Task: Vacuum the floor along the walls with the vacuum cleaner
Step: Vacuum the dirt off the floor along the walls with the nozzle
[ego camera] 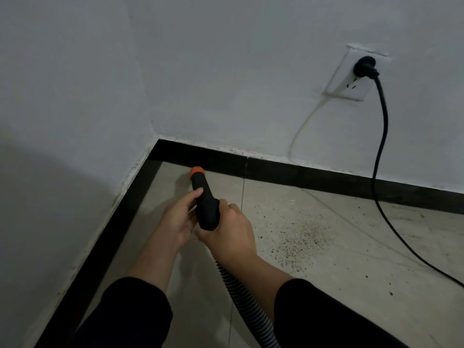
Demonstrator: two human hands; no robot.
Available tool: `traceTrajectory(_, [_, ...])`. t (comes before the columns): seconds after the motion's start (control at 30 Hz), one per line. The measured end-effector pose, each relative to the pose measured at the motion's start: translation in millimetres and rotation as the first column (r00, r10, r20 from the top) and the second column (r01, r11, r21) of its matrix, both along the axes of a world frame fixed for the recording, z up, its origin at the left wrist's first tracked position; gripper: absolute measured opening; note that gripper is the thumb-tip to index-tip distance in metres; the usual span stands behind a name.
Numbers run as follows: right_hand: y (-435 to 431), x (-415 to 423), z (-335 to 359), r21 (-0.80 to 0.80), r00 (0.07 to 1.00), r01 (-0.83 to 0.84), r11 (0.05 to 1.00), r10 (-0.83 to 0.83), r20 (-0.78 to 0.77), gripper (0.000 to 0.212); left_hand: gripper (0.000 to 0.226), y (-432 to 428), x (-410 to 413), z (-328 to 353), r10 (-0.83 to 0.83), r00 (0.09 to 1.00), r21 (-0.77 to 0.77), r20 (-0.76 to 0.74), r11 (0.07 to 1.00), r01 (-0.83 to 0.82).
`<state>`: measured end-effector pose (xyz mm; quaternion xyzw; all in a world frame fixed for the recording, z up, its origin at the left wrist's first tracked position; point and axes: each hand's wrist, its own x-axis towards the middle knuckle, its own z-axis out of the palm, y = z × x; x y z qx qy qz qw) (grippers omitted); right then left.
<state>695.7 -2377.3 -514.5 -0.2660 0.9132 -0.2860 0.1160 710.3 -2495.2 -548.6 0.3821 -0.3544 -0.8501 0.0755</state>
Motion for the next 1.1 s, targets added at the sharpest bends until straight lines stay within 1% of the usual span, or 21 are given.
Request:
traceTrajectory(0.13, [7,-2,0,0.019,1.000,0.026,0.999,-0.026,0.016,0.042,0.039,7,-2,-1,-0.041,0.999,-0.017,0.013,0.999,0.042])
traceTrajectory(0.23, [12,-1,1,0.048,1.000,0.029,0.998,-0.029,0.011,0.043,0.042,11,-3,-3,-0.046,0.999,-0.031,0.028,0.998,0.047])
traceTrajectory(0.3, [14,1,4,0.040,1.000,0.024,0.999,-0.025,0.019,0.042,0.044,12,-1,-3,-0.044,0.998,-0.047,0.038,0.998,0.046])
traceTrajectory(0.37, [16,5,7,0.027,1.000,0.013,1.000,-0.014,0.027,0.041,0.044,13,4,-2,-0.039,0.998,-0.069,0.041,0.997,0.042])
traceTrajectory(0.5, [19,16,13,0.044,0.998,-0.037,0.998,0.035,0.049,0.043,0.035,13,18,1,-0.035,0.999,-0.106,0.033,0.994,0.038])
traceTrajectory(0.73, [27,37,19,0.084,0.993,-0.079,0.993,0.071,0.098,0.048,0.038,18,40,4,-0.053,0.997,-0.145,0.062,0.988,0.061])
traceTrajectory(0.97, [43,39,24,0.113,0.994,-0.045,0.993,0.033,0.102,0.050,0.039,34,38,10,-0.102,0.993,-0.148,0.060,0.983,0.110])
traceTrajectory(1.1, [59,41,24,0.109,0.996,0.003,0.994,-0.013,0.089,0.049,0.033,49,34,15,-0.157,0.984,-0.141,0.083,0.976,0.168])
